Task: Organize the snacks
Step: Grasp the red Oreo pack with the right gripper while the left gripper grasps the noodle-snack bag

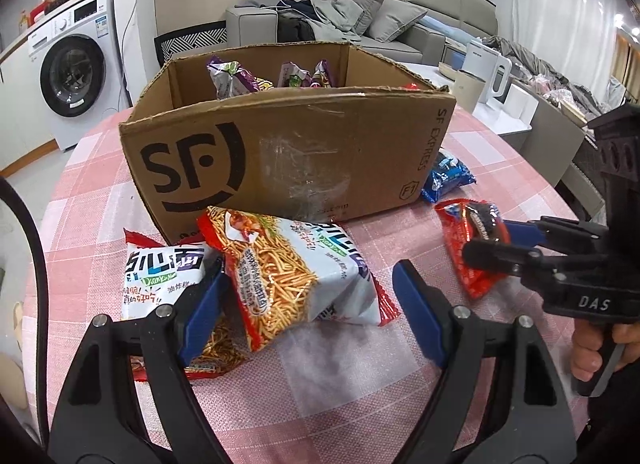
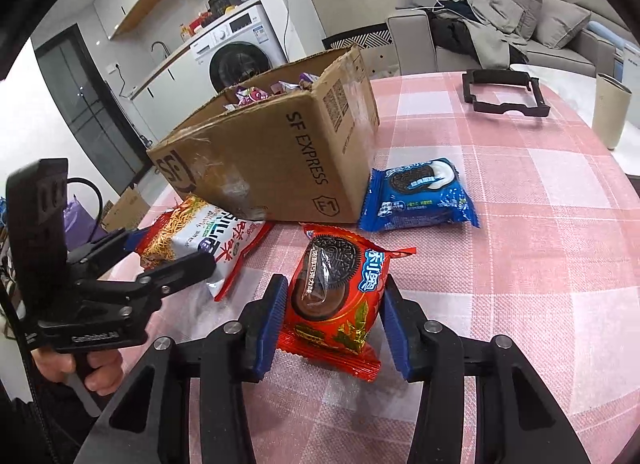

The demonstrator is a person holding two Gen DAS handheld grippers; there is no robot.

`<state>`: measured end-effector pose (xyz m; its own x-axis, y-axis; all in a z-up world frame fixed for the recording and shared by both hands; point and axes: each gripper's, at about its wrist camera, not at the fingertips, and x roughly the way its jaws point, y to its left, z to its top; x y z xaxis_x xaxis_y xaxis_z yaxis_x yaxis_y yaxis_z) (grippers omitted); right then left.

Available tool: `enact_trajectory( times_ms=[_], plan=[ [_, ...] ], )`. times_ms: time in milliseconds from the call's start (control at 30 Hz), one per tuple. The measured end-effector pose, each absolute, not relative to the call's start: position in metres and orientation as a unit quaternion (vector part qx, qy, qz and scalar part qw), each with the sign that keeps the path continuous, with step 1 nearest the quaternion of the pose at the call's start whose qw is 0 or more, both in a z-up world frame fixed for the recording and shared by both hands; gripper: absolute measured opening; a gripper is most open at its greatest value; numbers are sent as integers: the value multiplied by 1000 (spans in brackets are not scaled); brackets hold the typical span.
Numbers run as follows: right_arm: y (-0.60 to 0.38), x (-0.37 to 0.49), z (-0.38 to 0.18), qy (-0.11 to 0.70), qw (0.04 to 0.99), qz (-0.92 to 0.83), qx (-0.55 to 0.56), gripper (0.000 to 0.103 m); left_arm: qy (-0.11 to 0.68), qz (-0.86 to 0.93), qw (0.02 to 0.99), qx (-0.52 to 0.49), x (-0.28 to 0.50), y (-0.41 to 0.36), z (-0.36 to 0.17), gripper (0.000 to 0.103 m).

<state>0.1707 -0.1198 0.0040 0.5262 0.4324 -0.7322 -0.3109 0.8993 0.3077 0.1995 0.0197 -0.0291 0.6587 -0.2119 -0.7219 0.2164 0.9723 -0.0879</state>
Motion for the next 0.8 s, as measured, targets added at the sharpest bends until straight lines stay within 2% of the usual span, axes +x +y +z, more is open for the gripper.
enact_trajectory(
  times_ms=[200, 333, 667, 800],
  plan=[
    [-123, 166, 5, 436, 871, 215, 71, 47, 392, -109, 913, 14, 200, 14, -33, 79],
    [-124, 167, 6, 435, 871, 215, 71, 47, 395, -96, 913, 27, 204, 10, -37, 68],
    [-125, 167, 6, 434, 872, 216, 72, 47, 390, -108, 914, 25, 202, 9, -38, 51],
    [-126, 167, 7, 432, 873, 217, 72, 47, 383, -124, 915, 26, 199, 5, -36, 50]
  ],
)
